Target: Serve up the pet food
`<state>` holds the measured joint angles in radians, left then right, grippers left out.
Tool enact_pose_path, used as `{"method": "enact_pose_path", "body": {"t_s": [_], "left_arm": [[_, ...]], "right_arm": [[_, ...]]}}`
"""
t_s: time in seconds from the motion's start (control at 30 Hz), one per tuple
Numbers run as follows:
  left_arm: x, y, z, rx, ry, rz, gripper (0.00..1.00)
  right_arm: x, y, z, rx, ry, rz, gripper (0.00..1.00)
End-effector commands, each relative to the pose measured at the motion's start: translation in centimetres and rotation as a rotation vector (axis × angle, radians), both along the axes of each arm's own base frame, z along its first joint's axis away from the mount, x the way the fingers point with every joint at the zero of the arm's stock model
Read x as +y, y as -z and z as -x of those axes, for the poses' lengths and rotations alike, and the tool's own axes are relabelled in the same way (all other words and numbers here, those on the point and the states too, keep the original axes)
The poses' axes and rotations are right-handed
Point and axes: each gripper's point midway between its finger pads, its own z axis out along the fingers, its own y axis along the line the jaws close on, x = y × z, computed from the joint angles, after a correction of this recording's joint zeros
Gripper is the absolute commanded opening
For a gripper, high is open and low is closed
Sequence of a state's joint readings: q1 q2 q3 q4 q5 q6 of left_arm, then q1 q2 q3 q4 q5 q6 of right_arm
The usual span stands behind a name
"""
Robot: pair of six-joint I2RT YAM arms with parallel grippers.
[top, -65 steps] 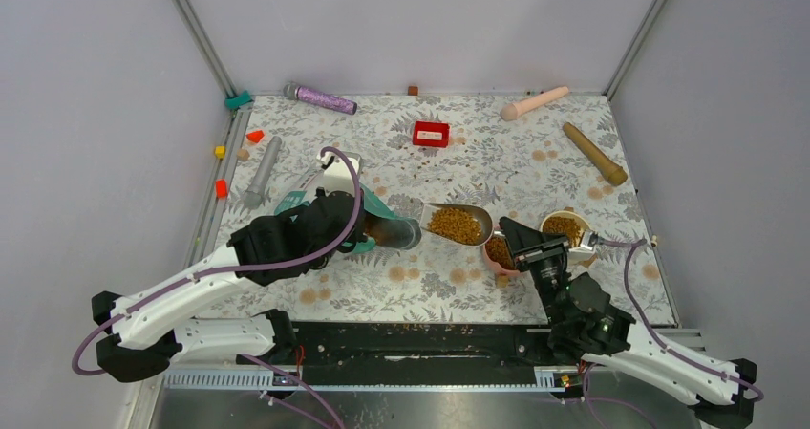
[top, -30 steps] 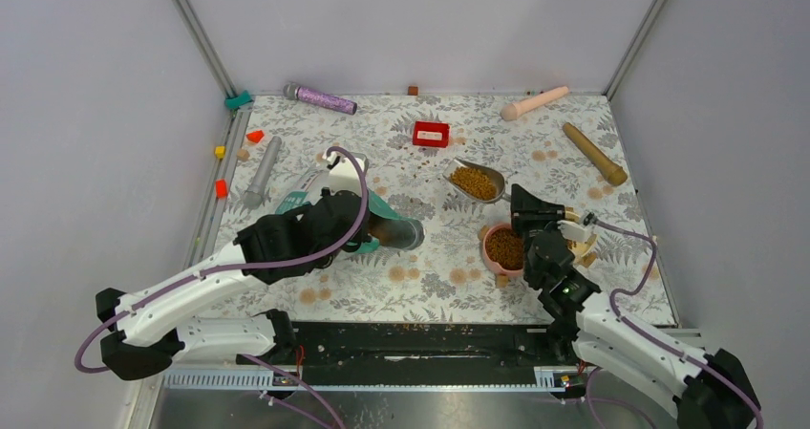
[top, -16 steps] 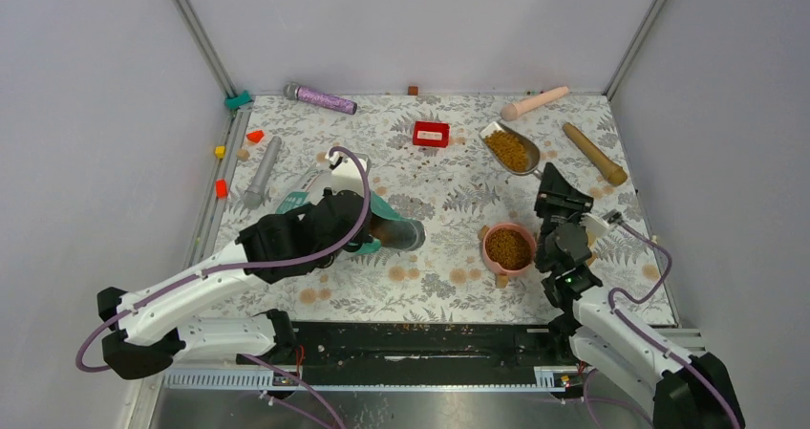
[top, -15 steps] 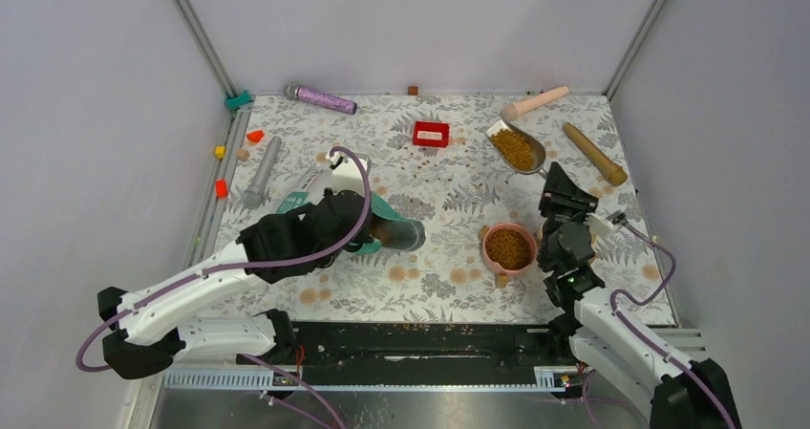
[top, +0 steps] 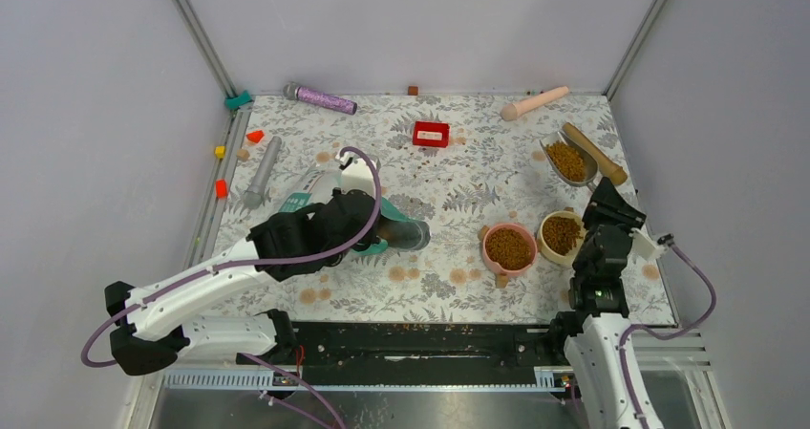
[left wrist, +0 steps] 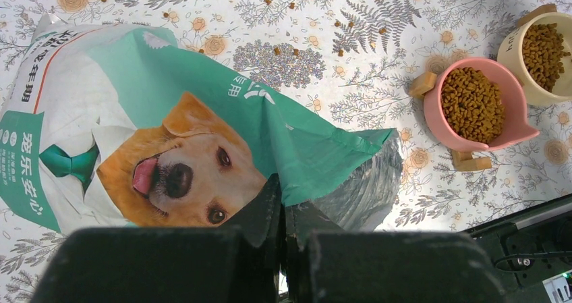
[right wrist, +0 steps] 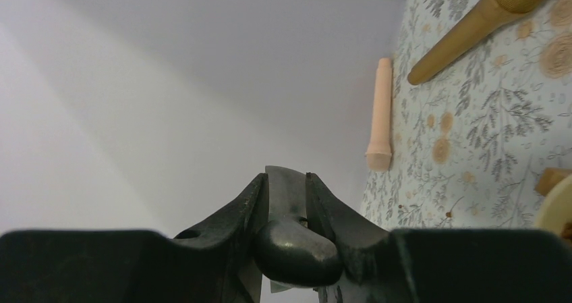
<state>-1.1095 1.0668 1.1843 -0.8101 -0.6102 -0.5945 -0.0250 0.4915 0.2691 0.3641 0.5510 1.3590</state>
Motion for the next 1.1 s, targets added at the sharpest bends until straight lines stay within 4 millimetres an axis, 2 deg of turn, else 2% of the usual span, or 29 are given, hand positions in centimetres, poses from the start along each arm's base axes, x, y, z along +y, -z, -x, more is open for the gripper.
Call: {"method": "enact_pose_path", "body": {"t_s": [0.0,0.1,0.33,0.53,0.67,0.9,1.07], "left_arm": [[-1.8,-3.7,-0.7,-0.069,0.002,0.151,0.0],[-1.8,-3.6,-0.7,-0.068,0.004,0.147,0.0],[-2.0,-3.4,-0.5,-0.073,0.013,0.127,0.0],[-1.9,-3.4,-0.5,-0.078,0.01,0.121,0.0],[-2.0,-3.3,-0.5,-0.076,0.011,0.118,0.0],[-2.1,-3.1,-0.6,-0.073,0.009,0.11,0.0],[-2.2,-2.8,-0.6,-0.068,0.009,0.101,0.0]], "right_arm": [[0.0,-1.0,1.5,-0.023,-0.026,-0.018,0.0],[-0.5,-1.1,3.0,-0.002,-0.001,0.01,0.0],[-0.9,0.1,5.5,0.088,0.028,0.034,0.0],[-1.4,0.0,7.5,0.166,0.068,0.09,0.0],[-1.3,0.4,8.2,0.222,0.062,0.107,0.0],[-2.6,0.2,10.1,0.239,0.15,0.112,0.0],[-3.3,0.8,11.2,0.274,0.194,0.13,0.0]]}}
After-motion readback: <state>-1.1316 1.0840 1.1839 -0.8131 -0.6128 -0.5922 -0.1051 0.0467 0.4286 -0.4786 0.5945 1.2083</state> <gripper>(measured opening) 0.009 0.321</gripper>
